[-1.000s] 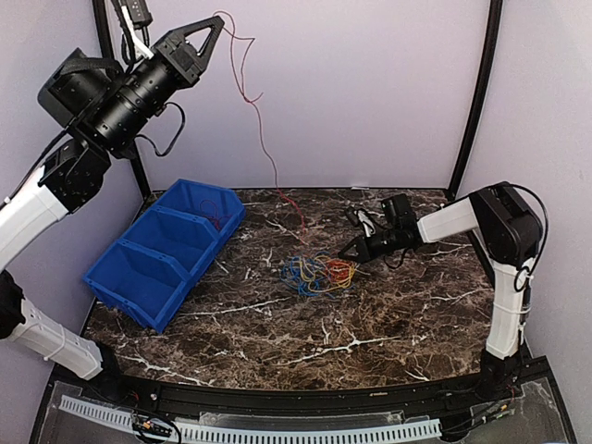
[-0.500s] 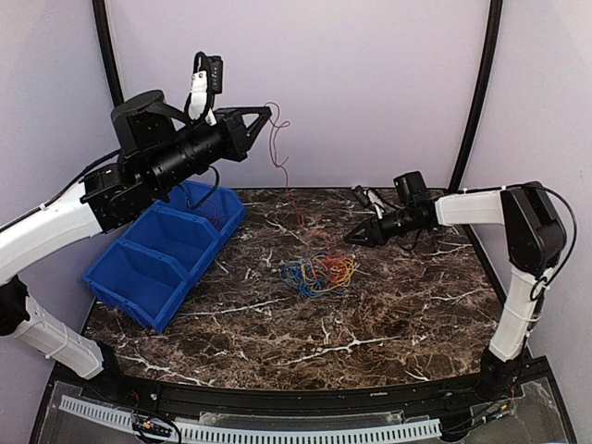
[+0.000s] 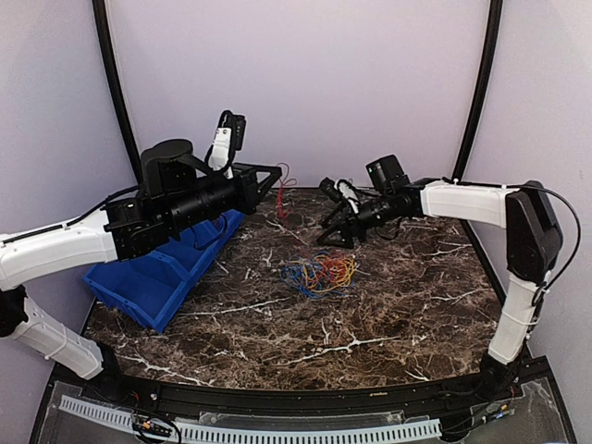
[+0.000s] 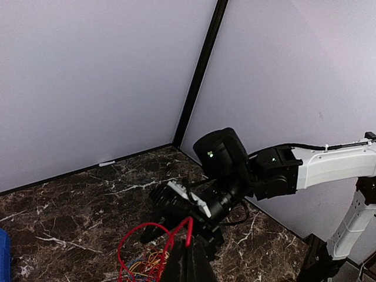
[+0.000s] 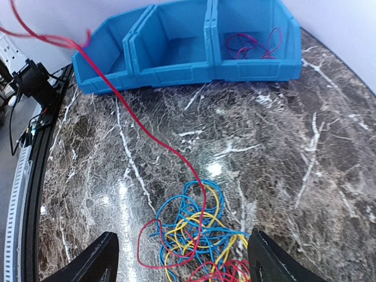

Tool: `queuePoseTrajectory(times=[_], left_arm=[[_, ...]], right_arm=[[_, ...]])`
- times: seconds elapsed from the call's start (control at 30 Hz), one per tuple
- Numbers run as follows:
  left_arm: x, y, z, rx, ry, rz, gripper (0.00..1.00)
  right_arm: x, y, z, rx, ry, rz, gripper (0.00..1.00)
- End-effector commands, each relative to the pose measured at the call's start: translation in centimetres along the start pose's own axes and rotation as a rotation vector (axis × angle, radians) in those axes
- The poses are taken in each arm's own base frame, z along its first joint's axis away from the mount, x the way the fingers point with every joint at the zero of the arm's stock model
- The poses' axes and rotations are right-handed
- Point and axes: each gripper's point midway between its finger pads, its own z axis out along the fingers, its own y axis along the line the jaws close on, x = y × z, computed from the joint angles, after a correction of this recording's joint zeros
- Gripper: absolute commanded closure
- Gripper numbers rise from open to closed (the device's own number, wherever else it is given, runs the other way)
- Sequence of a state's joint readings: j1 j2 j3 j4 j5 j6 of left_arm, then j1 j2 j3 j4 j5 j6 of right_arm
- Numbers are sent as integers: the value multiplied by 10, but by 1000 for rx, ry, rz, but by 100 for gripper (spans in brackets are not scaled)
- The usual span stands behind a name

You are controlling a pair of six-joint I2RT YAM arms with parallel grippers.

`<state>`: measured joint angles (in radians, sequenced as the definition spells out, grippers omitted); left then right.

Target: Untangle the cables

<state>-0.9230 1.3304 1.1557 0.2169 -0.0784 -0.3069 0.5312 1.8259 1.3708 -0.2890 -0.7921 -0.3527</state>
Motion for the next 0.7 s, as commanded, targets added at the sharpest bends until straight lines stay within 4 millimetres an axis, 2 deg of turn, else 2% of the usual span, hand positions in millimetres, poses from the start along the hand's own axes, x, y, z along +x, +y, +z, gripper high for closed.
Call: queuePoseTrajectory(times=[0.0,0.2,0.3,0.43,0.57,0.6,0.63,0.67], left_arm=[[-59,-6,-35,-16,-155,44,100],[-83,-4,-54,-58,-197,116,100],[-94,0,-64,-89,-226,126,100],[-122,-2,-86,-114,-278,153,100],[-173,-8,-120,-142,-376,190,100],[-196,-12,-137,-149,-427,201,100],[-207,-14,-148,-148,-453,204,100],[-226,-18,-163,-152,-500,225,100]], right_arm=[[14,3,35,-63,86,-40,22],[18,7,76,-109,122,-34,18],[32,5,98,-112,153,-4,18],[58,-14,120,-68,214,66,28],[82,-21,128,-50,264,87,36],[92,-23,129,-36,289,97,38],[98,-26,129,-23,309,101,41],[105,-27,128,-14,329,105,44]])
